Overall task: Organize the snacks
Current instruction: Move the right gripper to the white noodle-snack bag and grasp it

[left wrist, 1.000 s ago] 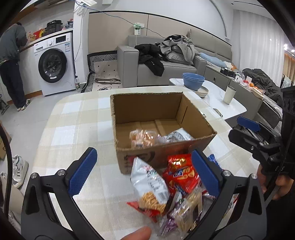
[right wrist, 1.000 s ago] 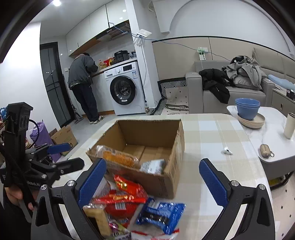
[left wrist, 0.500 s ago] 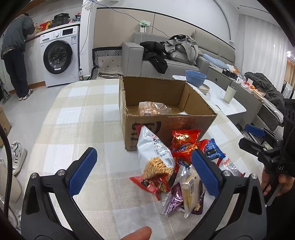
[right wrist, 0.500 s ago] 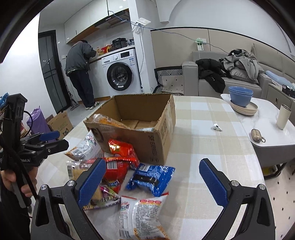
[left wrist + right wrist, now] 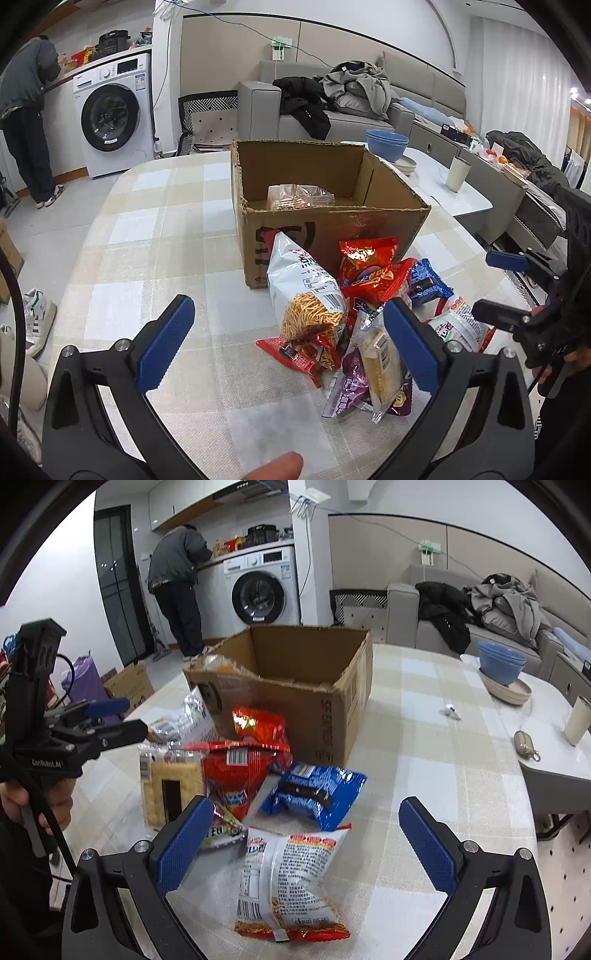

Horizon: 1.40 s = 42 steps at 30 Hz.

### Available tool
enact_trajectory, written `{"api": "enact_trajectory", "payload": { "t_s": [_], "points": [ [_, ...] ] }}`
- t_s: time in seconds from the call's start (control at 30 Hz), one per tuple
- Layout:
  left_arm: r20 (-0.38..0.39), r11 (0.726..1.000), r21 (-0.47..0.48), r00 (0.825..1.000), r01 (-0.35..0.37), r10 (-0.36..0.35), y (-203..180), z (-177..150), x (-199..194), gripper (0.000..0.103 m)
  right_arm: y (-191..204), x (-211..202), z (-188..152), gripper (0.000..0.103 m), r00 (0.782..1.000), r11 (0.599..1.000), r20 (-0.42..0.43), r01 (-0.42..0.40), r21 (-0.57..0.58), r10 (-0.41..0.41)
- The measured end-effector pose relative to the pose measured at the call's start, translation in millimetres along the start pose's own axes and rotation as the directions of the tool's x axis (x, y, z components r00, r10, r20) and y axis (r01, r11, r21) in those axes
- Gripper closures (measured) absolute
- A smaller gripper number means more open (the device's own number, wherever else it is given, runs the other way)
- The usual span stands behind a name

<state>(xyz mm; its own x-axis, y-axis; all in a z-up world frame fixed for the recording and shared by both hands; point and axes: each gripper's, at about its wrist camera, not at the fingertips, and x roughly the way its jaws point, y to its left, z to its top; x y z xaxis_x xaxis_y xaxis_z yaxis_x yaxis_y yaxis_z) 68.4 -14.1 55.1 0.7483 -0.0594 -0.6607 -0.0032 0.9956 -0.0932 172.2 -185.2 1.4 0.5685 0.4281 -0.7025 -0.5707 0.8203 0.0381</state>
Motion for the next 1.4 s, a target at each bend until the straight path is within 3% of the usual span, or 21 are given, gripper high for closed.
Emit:
{"api": "enact_trajectory", "payload": {
  "t_s": [0.33, 0.83, 1.1, 1.4],
  "points": [
    [-0.035, 1.0, -0.004, 0.999, 0.003, -0.003, 0, -2, 15, 0.001, 8, 28, -17, 0.001, 0.99, 0.998, -0.143, -0.016, -0.066, 0.007],
    [-0.079, 0.999, -0.01, 0.995, 0.052, -0.053, 1, -6, 27, 0.001, 1, 55, -28, 0.002, 0.976, 0.999, -0.219, -0.006, -0.053, -0.005],
    [-0.084, 0.998, -0.02, 0.995, 0.055, -0.057, 4, -8, 31, 0.001, -2, 62, -27, 0.032, 0.974, 0.997, -0.222, -0.06, -0.05, 0.047],
    [-0.084, 0.999, -0.013, 0.995, 0.052, -0.053, 4, -10, 31, 0.001, -5, 59, -28, 0.048, 0.978, 0.995, -0.196, -0.088, -0.049, 0.077]
  ]
}}
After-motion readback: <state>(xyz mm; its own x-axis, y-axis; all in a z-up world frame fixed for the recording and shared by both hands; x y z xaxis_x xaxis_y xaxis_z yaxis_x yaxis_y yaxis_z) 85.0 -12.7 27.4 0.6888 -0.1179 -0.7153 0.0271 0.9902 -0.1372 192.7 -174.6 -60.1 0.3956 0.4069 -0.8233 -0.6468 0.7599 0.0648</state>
